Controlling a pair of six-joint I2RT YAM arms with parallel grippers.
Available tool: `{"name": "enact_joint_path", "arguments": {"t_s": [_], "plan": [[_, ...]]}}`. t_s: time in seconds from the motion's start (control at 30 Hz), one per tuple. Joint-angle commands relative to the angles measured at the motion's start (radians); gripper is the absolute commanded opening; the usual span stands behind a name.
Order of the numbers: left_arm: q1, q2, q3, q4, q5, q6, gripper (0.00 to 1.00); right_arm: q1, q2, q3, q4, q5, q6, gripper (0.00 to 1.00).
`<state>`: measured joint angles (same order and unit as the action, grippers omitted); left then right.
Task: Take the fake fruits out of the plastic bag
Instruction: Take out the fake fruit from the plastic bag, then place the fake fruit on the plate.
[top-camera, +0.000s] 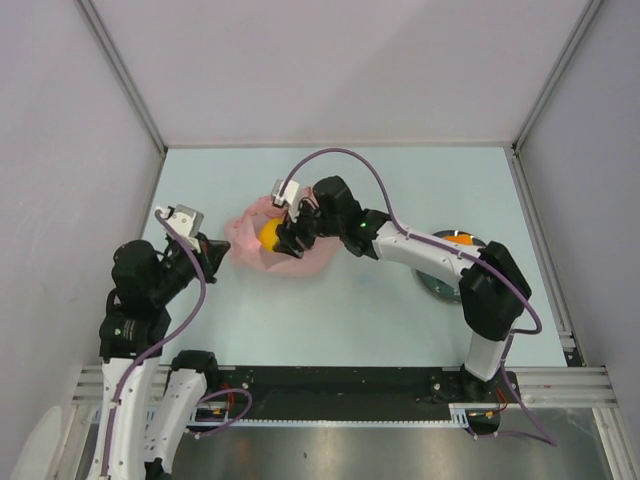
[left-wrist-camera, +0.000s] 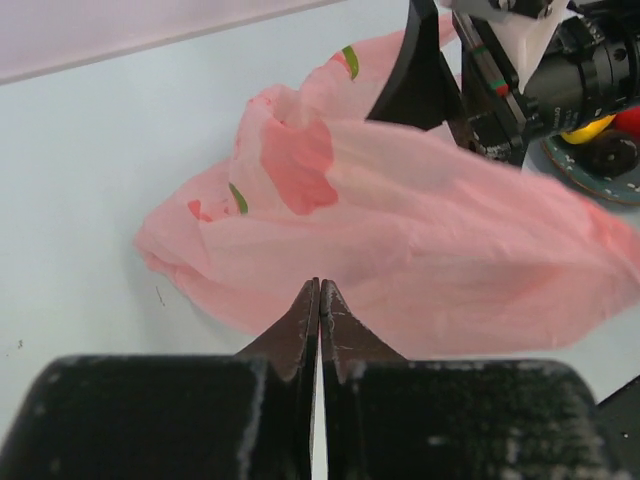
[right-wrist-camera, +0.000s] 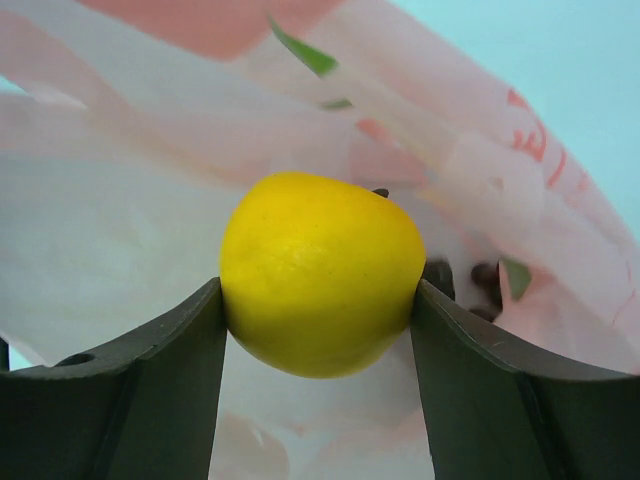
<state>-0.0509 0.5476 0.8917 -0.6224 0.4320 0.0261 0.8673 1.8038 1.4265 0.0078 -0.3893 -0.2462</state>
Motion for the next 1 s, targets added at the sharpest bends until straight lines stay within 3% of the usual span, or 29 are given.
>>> {"name": "enact_joint_path", "arguments": {"t_s": [0.0, 0.03, 0.07, 0.13, 0.17, 0.3, 0.5, 0.57, 0.73, 0.97], "plan": [[0.010, 0.018, 0.032, 0.047, 0.043, -0.046, 0.15, -0.060, -0.118, -0.023, -0.166, -0.068, -0.067, 0.09], [0.010, 0.029, 0.045, 0.044, 0.071, -0.063, 0.27, -0.085, -0.139, -0.031, -0.183, -0.080, -0.082, 0.08], [0.008, 0.034, 0.085, 0.043, 0.101, -0.096, 0.48, -0.093, -0.161, -0.035, -0.221, -0.082, -0.094, 0.08], [0.008, 0.057, 0.119, 0.049, 0.221, -0.132, 0.64, -0.116, -0.225, -0.055, -0.252, -0.089, -0.131, 0.08], [0.009, 0.064, 0.143, 0.047, 0.249, -0.174, 0.65, -0.135, -0.245, -0.063, -0.281, -0.092, -0.139, 0.08], [0.006, 0.112, 0.168, 0.009, 0.347, -0.181, 0.70, -0.169, -0.358, -0.078, -0.354, -0.102, -0.186, 0.08], [0.005, 0.147, 0.236, -0.277, 0.350, -0.017, 0.68, -0.209, -0.457, -0.090, -0.450, -0.074, -0.212, 0.08], [0.005, 0.121, 0.251, -0.307, 0.352, 0.032, 0.68, -0.229, -0.477, -0.101, -0.466, -0.065, -0.211, 0.07], [0.006, 0.086, 0.259, -0.419, 0.378, 0.127, 0.59, -0.269, -0.543, -0.130, -0.495, -0.020, -0.226, 0.07], [-0.012, 0.055, 0.217, -0.389, 0.485, 0.181, 0.57, -0.369, -0.653, -0.242, -0.592, 0.021, -0.281, 0.07]]}}
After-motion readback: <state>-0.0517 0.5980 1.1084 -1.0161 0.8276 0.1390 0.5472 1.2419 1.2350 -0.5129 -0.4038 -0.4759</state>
